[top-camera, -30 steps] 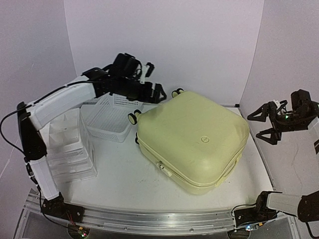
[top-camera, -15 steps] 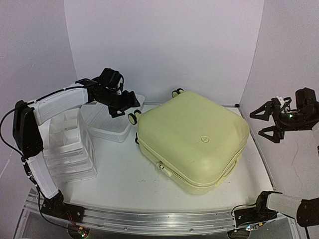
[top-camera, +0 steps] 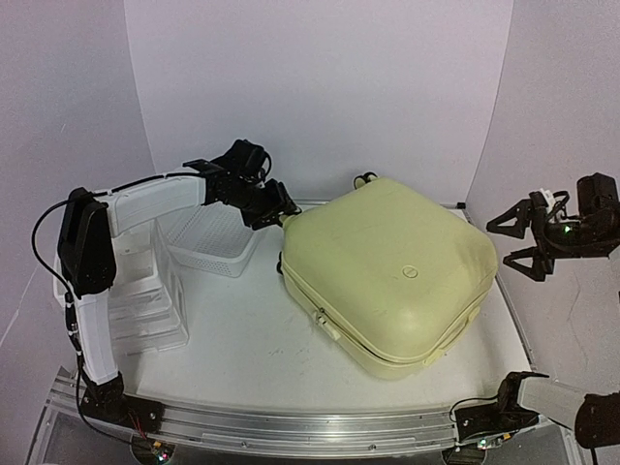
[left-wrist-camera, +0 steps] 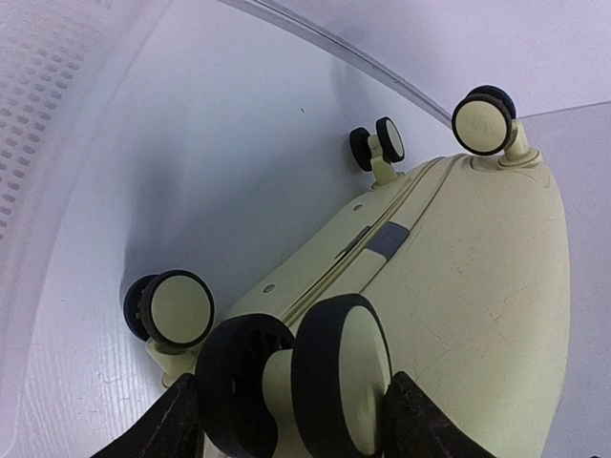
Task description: Open, take out, and arrange the luggage
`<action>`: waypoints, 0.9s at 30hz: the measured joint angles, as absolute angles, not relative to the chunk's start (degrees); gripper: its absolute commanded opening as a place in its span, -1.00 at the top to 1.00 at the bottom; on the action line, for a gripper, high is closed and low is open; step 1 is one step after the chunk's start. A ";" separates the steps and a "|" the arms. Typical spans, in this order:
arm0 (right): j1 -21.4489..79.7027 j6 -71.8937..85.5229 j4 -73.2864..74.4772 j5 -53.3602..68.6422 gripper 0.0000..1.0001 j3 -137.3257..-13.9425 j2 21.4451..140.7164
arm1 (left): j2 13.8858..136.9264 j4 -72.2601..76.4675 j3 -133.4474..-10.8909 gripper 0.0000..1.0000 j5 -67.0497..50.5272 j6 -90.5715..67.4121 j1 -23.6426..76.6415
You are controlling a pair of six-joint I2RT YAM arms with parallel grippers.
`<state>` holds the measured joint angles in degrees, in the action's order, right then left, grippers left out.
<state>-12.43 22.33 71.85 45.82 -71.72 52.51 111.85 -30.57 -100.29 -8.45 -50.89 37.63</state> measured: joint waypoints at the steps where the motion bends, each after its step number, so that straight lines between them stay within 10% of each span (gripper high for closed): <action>1: -12.43 22.31 71.85 45.82 -0.97 -71.72 52.62 | 112.38 -30.33 -100.88 -0.06 -8.29 -50.83 38.24; 10: -12.43 22.31 71.81 45.82 -0.97 -71.72 54.19 | 112.53 -29.28 -102.32 -0.99 -10.24 -36.51 43.97; 27: -11.53 22.57 70.37 45.87 -0.97 -71.57 55.72 | 72.97 5.30 -50.26 -0.37 -17.78 -11.66 57.36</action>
<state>-11.53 22.57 70.37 45.87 -71.57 55.72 72.97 5.30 -50.26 -17.78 -11.66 57.36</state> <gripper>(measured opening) 0.984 0.697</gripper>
